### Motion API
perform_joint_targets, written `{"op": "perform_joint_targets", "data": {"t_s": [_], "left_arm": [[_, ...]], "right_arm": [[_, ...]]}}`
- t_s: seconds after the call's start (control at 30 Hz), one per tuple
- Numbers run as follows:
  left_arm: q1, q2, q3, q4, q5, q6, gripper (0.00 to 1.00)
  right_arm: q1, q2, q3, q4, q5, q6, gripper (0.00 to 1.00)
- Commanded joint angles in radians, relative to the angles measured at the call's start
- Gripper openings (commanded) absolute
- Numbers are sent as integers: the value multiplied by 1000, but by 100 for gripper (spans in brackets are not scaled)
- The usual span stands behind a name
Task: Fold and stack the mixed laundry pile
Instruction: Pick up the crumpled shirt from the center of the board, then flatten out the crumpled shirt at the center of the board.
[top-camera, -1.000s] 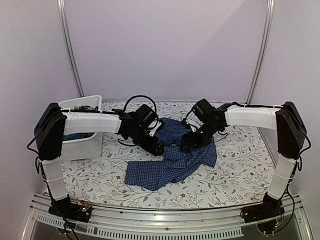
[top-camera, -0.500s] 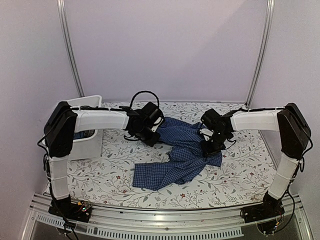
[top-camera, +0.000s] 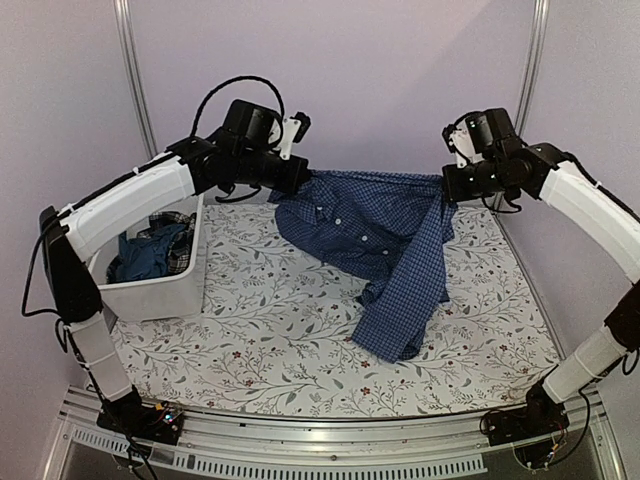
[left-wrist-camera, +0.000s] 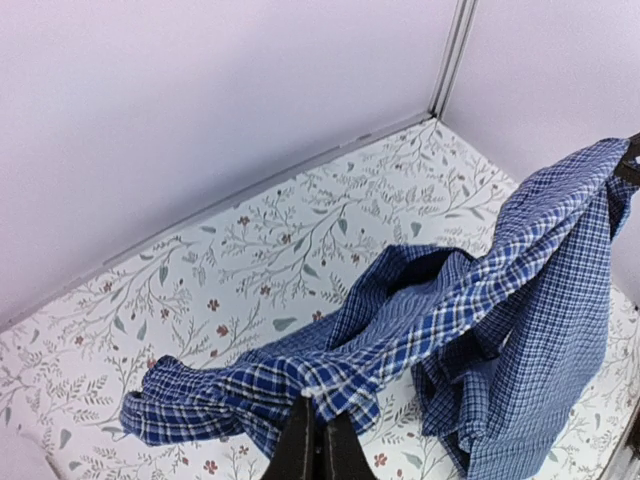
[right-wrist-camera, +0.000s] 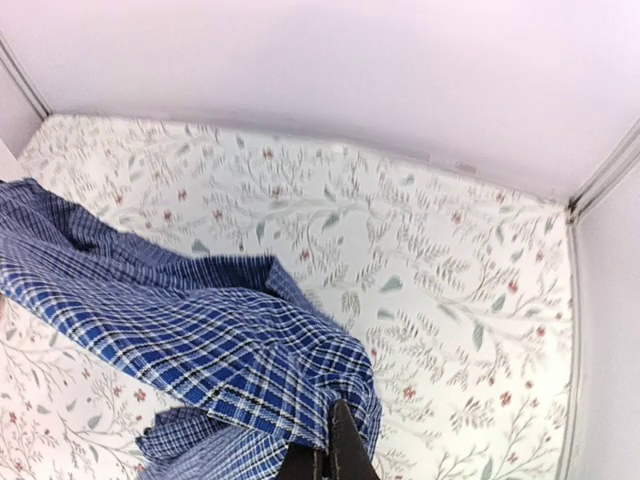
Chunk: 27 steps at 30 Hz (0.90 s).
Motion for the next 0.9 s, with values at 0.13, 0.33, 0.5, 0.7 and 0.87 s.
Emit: {"op": "perform_joint_targets", "data": {"t_s": [0.13,0.33,0.5,0.7,0.87], "left_arm": [[17,-42,265,-19,-26,17,0],[18,-118,351,27,-5,29,0],[19,-185,355,50,-6,32,0],[19,-224,272,55,-19,22,0],[17,-167,208,138,104,-37,0]], "right_arm": [[-13,-45,275,81,-75,-105,0],[84,165,592,108,-144,-118,0],[91,299,804,169,-115,-119,0],[82,211,718,221,91,-231,0],[19,47,631,226,199,-271,0]]}}
